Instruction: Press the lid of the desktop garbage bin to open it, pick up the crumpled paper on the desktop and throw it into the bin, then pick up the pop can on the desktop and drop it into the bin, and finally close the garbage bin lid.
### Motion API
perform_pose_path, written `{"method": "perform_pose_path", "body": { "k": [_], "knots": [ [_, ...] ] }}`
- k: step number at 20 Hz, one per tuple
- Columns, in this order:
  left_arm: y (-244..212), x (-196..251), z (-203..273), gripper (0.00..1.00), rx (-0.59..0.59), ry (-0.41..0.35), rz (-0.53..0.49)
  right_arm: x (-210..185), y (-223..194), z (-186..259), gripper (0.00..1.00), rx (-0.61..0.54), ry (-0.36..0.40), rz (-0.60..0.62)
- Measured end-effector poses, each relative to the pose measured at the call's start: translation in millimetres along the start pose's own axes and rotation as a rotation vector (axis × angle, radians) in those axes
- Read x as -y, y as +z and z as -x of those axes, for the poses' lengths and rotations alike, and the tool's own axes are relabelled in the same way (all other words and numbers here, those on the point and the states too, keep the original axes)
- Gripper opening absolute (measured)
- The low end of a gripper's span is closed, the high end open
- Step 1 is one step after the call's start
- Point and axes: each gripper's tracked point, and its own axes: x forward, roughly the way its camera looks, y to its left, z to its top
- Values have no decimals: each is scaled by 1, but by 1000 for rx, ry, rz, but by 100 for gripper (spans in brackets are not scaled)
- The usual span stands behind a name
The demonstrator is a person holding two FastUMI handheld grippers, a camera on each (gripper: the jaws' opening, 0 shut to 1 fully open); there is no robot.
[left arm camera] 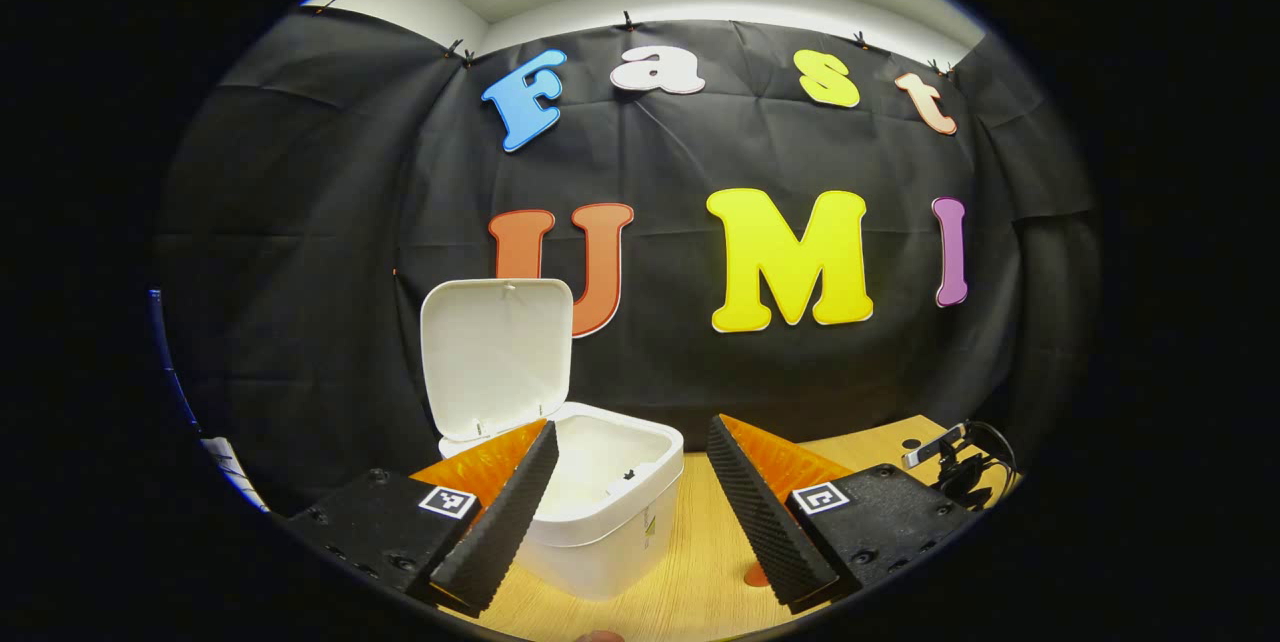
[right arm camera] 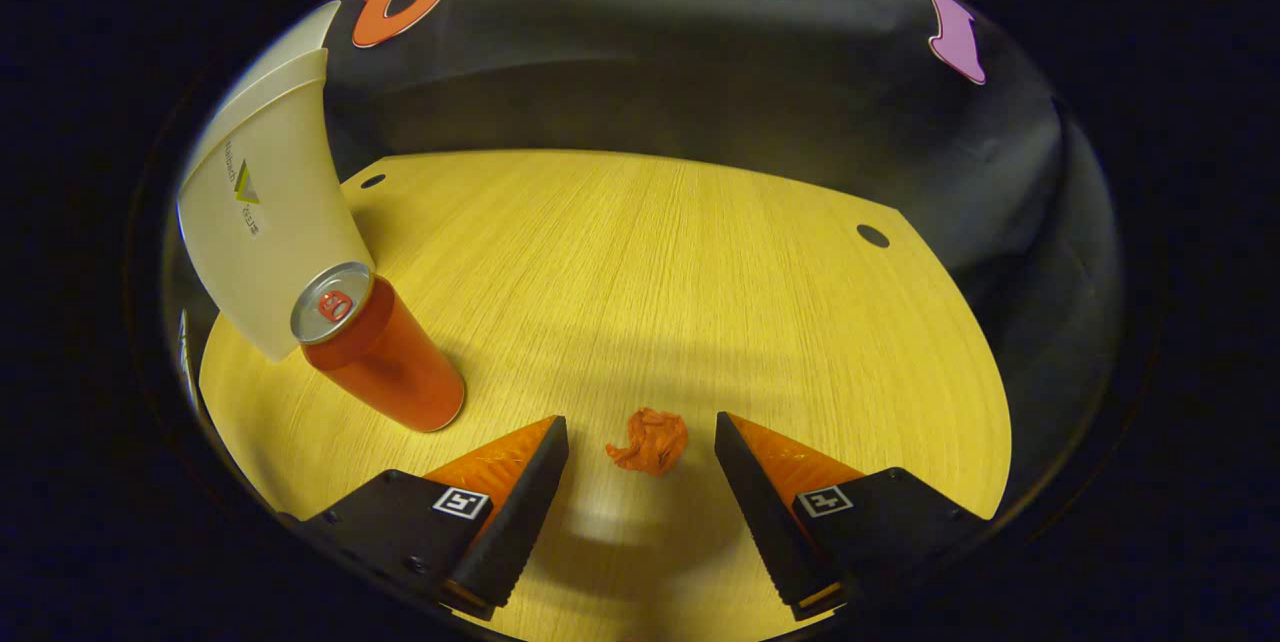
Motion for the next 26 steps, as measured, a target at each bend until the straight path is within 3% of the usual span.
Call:
{"method": "perform_pose_path", "body": {
  "k": [4,7,8,10,11,13,15,16,22,26],
  "knots": [
    [0,0,0,99,-9,5,7,4,-6,-12,95,-34,3,-30],
    [-1,-1,0,98,-11,12,7,7,-8,-15,87,-52,10,-47],
    [-2,-1,-1,99,-15,14,7,8,-11,-17,72,-58,8,-55],
    [-4,-2,-1,99,-22,18,6,8,-16,-19,58,-79,10,-71],
    [-5,-2,-1,99,-28,18,6,8,-17,-18,62,-88,17,-81],
    [-6,-3,-1,99,-33,20,3,14,-18,-17,29,-89,-3,-121],
    [-5,-2,-1,99,-32,20,8,20,-17,-15,31,-85,-24,-144],
    [-6,-2,-2,99,-32,19,9,21,-15,-14,15,-75,-22,-156],
    [-5,-1,-1,99,-35,12,22,26,8,19,18,25,1,-163],
    [-8,-1,-1,99,-45,5,33,17,52,66,14,168,26,-156]
  ]
}}
